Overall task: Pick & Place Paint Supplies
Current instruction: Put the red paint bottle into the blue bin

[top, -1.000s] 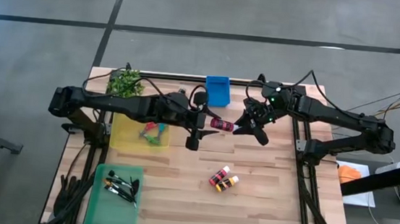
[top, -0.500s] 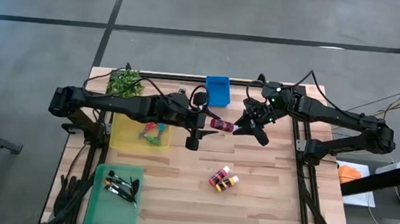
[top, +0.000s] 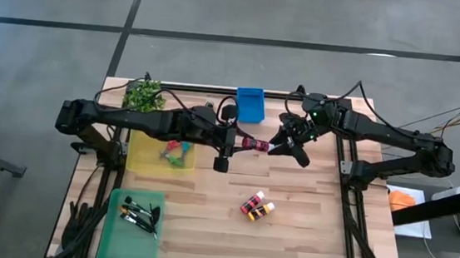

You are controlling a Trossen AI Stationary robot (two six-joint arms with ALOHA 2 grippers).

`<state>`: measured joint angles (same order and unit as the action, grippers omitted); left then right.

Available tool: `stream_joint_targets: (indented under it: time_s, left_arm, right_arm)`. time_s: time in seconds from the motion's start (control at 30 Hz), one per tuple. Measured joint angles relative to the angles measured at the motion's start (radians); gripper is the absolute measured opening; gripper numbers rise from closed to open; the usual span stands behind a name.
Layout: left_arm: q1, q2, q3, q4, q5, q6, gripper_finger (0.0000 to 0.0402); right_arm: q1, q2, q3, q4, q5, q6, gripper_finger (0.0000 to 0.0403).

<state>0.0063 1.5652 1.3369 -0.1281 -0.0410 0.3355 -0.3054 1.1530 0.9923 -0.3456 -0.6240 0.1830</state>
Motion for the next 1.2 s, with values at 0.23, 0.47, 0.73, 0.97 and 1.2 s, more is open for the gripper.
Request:
stream_joint_targets:
  time_s: [0.23,0.47,0.73,0.97,1.2]
  left_arm:
    - [0.003,-0.01,-0.001,-0.011,0.003,-0.079,0.0142]
    - [0.003,-0.061,-0.002,-0.019,0.011,-0.183,0.0142]
    - [0.008,-0.086,-0.001,0.087,0.028,-0.433,0.0161]
    - [0.016,-0.085,-0.001,0.214,0.043,-0.698,0.0163]
    - [0.018,-0.085,-0.001,0.293,0.077,-0.886,0.0164]
  right_arm:
    - [0.007,-0.02,0.001,0.069,0.051,0.111,0.0293]
    - [0.033,-0.115,0.001,0.253,0.122,0.114,0.034]
    - [0.17,-0.244,0.001,0.287,0.429,-0.219,0.0342]
    - [0.327,-0.284,0.001,0.28,0.746,-0.449,0.0343]
    - [0.38,-0.278,0.001,0.278,0.812,-0.498,0.0343]
